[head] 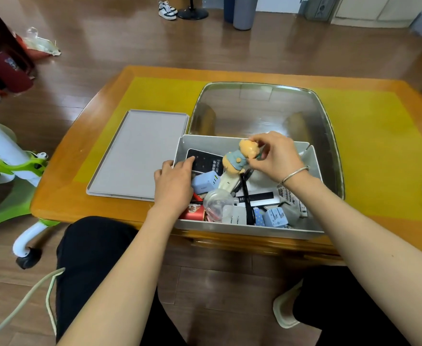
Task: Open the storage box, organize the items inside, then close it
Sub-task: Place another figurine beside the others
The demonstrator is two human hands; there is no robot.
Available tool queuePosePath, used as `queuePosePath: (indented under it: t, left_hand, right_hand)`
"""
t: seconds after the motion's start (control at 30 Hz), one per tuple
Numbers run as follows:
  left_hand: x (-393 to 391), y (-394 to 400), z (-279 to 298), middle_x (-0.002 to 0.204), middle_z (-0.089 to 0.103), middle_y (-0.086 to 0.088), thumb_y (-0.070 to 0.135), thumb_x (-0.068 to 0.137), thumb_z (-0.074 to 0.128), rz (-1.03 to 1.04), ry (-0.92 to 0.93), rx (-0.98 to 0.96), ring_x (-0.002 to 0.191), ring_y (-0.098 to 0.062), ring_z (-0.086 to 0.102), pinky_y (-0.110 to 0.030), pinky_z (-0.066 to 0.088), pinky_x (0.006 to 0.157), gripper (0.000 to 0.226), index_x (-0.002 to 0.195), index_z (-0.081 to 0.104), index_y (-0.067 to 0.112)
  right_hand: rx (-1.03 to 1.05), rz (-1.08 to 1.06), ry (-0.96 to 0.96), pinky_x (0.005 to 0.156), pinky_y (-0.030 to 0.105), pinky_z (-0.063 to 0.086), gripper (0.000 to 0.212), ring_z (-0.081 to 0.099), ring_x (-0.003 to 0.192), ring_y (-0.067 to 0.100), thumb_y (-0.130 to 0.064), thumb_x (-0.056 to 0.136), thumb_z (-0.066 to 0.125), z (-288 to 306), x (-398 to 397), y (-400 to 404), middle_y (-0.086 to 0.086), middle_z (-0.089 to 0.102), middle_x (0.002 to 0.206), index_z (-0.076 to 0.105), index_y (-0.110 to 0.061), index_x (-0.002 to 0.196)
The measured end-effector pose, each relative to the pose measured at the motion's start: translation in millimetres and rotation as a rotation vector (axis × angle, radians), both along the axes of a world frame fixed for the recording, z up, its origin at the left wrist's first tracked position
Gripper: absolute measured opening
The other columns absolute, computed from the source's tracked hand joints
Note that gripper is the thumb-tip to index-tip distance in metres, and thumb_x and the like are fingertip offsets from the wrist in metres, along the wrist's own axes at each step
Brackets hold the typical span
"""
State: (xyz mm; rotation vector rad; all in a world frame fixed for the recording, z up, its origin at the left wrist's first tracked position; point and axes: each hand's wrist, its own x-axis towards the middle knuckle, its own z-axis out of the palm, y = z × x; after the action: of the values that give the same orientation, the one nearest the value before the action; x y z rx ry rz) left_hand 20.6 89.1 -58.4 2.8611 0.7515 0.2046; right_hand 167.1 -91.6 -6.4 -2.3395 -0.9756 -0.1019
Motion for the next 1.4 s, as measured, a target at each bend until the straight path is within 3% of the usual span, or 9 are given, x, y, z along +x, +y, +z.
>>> queuePosePath:
  t: [0.13,0.33,0.6,0.7,0.87,1.03,1.13,1.23,1.4]
  left_hand:
    - [-4.0,-4.1,4.8,0.142,0.048,-0.006,0.002,0.083,0.052,0.020,-0.071,0.031,0.140,-0.033,0.018,-0.049,0.011,0.110,0.060,0.140,0.044,0.019]
    - [12.9,-23.0,28.8,0.134,0.053,-0.005,0.005,0.085,0.053,-0.125,-0.345,-0.074,0.131,-0.027,0.034,-0.043,0.027,0.103,0.041,0.124,0.058,0.014]
    - [96.8,-58.8,23.0,0.140,0.048,-0.003,0.039,0.093,0.056,-0.471,0.209,-0.201,0.128,-0.025,0.041,-0.041,0.036,0.104,0.049,0.137,0.044,0.020]
    - [109.0,-63.0,14.5,0.132,0.050,-0.006,0.044,0.087,0.063,-0.465,0.364,-0.119,0.122,-0.029,0.045,-0.041,0.038,0.098,0.051,0.128,0.052,0.018]
    - [107.7,-52.3,27.6,0.111,0.062,-0.007,0.020,0.081,0.063,-0.369,0.287,-0.063,0.106,-0.031,0.055,-0.035,0.038,0.079,0.026,0.105,0.054,0.016]
    - [94.0,-33.6,50.0,0.110,0.060,-0.013,0.016,0.084,0.058,-0.252,0.211,0.008,0.100,-0.034,0.057,-0.036,0.045,0.078,0.020,0.103,0.060,0.011]
    - [85.3,-24.4,60.9,0.123,0.046,-0.010,0.035,0.082,0.066,-0.128,0.420,0.248,0.116,-0.029,0.046,-0.037,0.038,0.090,0.043,0.120,0.056,0.018]
    - [80.7,-26.0,60.6,0.128,0.038,-0.009,0.026,0.084,0.061,-0.156,0.455,0.475,0.122,-0.029,0.035,-0.042,0.026,0.103,0.047,0.129,0.050,0.019]
    - [79.4,-43.2,45.9,0.154,0.018,-0.017,0.010,0.087,0.054,-0.448,0.304,0.434,0.142,-0.035,0.014,-0.057,0.005,0.114,0.044,0.130,0.047,0.015]
  right_hand:
    - [0.151,-0.079,0.013,0.071,0.015,0.046,0.034,0.062,0.065,0.021,-0.013,0.063,0.080,9.0,4.9,-27.6,-0.003,0.061,0.073,0.070,-0.016,0.096]
    - [0.208,-0.249,-0.006,0.066,0.013,0.039,0.037,0.055,0.071,0.013,-0.011,0.066,0.079,3.0,20.8,-74.6,0.005,0.063,0.089,0.069,-0.010,0.102]
    - [0.329,-0.375,0.081,0.069,0.025,0.047,0.037,0.053,0.064,0.012,-0.016,0.069,0.078,-10.0,22.2,-90.2,0.009,0.065,0.090,0.069,-0.011,0.104]
    - [0.355,-0.389,0.097,0.062,0.011,0.043,0.035,0.051,0.059,0.005,-0.016,0.069,0.078,-13.9,22.6,-89.2,0.007,0.065,0.091,0.069,-0.014,0.103]
    - [0.353,-0.371,0.089,0.057,0.004,0.041,0.034,0.050,0.059,0.005,-0.017,0.071,0.078,-18.9,19.9,-90.2,0.005,0.065,0.093,0.069,-0.014,0.103]
    - [0.394,-0.375,0.095,0.059,0.010,0.044,0.036,0.052,0.059,0.006,-0.019,0.070,0.079,-20.6,20.5,-90.9,0.004,0.065,0.090,0.068,-0.014,0.104]
    - [0.392,-0.366,0.091,0.060,0.010,0.044,0.037,0.051,0.058,0.002,-0.020,0.070,0.079,-21.6,20.1,-89.5,0.003,0.064,0.088,0.068,-0.015,0.105]
    - [0.378,-0.360,0.084,0.059,0.005,0.041,0.038,0.051,0.059,-0.001,-0.022,0.070,0.079,-24.3,18.1,-89.3,0.000,0.062,0.086,0.067,-0.016,0.106]
    - [0.400,-0.350,0.104,0.059,0.004,0.041,0.038,0.052,0.059,0.001,-0.020,0.071,0.078,-27.4,15.4,-87.4,0.000,0.062,0.088,0.067,-0.016,0.107]
